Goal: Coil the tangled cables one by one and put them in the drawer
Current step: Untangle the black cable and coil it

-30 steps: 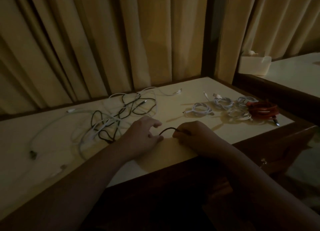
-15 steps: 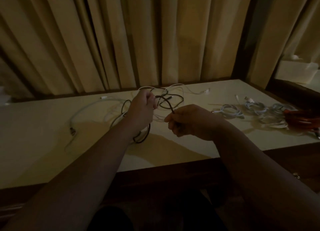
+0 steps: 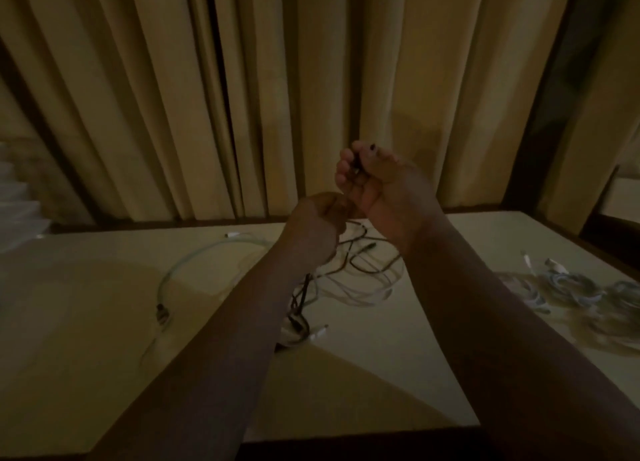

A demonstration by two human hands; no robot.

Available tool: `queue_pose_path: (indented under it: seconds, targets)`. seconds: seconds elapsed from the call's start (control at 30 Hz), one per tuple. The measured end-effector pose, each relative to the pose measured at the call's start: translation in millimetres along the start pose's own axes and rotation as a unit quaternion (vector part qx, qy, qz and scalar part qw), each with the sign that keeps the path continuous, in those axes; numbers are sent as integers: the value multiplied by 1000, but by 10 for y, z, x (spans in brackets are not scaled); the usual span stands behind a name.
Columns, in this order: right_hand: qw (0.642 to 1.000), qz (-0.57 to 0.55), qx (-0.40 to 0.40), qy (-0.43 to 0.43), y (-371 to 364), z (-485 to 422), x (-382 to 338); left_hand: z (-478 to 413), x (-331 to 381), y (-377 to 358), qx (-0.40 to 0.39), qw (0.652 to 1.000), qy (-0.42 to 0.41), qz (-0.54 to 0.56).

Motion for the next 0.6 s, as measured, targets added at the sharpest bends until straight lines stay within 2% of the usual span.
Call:
queue_pose_path:
  seconds: [0.23, 0.37, 0.43, 0.47, 0.6]
  targets:
    - [993, 76, 83, 41, 98, -360, 122, -224, 170, 209, -60, 995, 75, -32]
    - [972, 203, 101, 66, 218, -498, 108, -315, 248, 324, -105, 989, 74, -74]
    - [936, 336, 81, 58, 260, -527, 120, -344, 286, 391, -125, 984, 63, -112]
    - [907, 414, 68, 42, 281, -535, 134, -364, 288, 425, -134, 980, 54, -134]
    - [748, 663, -28, -7, 329, -546, 187, -428, 300, 580, -123, 968, 27, -217]
Point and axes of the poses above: each hand's wrist, its own z-axis away from the middle knuckle, its own y-axis out of the back of the hand, x = y × z, the point moved 1 cm from there along -z, towards the middle knuckle, and after that the axes turned 11 degrees about z, right-handed, at the moved point
